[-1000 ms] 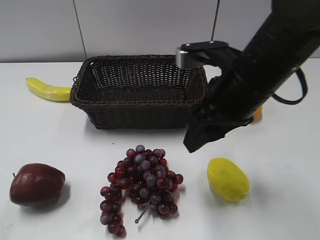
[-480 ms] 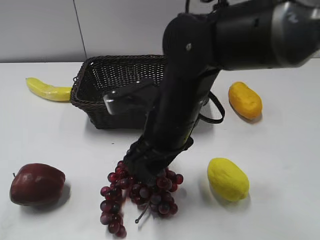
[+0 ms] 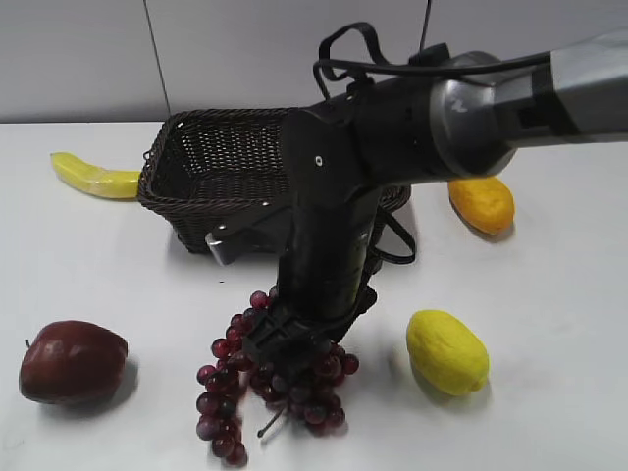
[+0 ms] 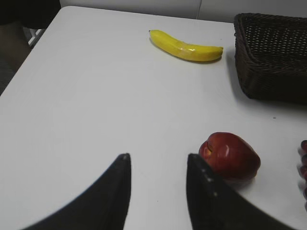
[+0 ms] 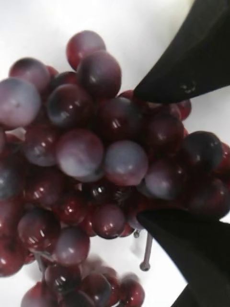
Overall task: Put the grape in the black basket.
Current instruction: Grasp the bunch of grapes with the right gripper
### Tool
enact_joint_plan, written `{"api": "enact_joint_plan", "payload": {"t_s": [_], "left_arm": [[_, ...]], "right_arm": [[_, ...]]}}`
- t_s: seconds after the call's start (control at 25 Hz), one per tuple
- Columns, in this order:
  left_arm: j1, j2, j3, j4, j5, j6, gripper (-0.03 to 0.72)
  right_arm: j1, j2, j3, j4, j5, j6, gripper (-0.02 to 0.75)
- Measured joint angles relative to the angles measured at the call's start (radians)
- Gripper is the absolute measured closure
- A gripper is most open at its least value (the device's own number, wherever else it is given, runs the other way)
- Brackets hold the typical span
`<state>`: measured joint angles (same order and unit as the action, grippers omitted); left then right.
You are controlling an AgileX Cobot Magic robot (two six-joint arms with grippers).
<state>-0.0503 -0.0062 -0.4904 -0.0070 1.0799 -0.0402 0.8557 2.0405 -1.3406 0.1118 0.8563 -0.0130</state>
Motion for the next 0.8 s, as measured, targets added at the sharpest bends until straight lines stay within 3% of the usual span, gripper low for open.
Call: {"api": "enact_joint_plan", "payload": {"t_s": [0.36, 0.44, 0.6, 0.8], "left_arm": [[0.0, 0.0, 0.0, 0.0, 0.0, 0.0, 0.395], [0.0, 0.0, 0.0, 0.0, 0.0, 0.0, 0.402], [0.0, 0.0, 0.0, 0.0, 0.0, 0.0, 0.407], [0.0, 0.0, 0.0, 0.0, 0.0, 0.0, 0.406]], "right_arm": [[0.0, 0.035, -0.001, 0.0, -0.028, 0.002, 0.234], [0.0, 0.035, -0.001, 0.0, -0.028, 0.002, 0.287], [0.0, 0.035, -0.02, -0.001, 0.014, 0.002, 0.492], [0.0, 0.02, -0.093, -0.02, 0.123, 0.002, 0.519]]}}
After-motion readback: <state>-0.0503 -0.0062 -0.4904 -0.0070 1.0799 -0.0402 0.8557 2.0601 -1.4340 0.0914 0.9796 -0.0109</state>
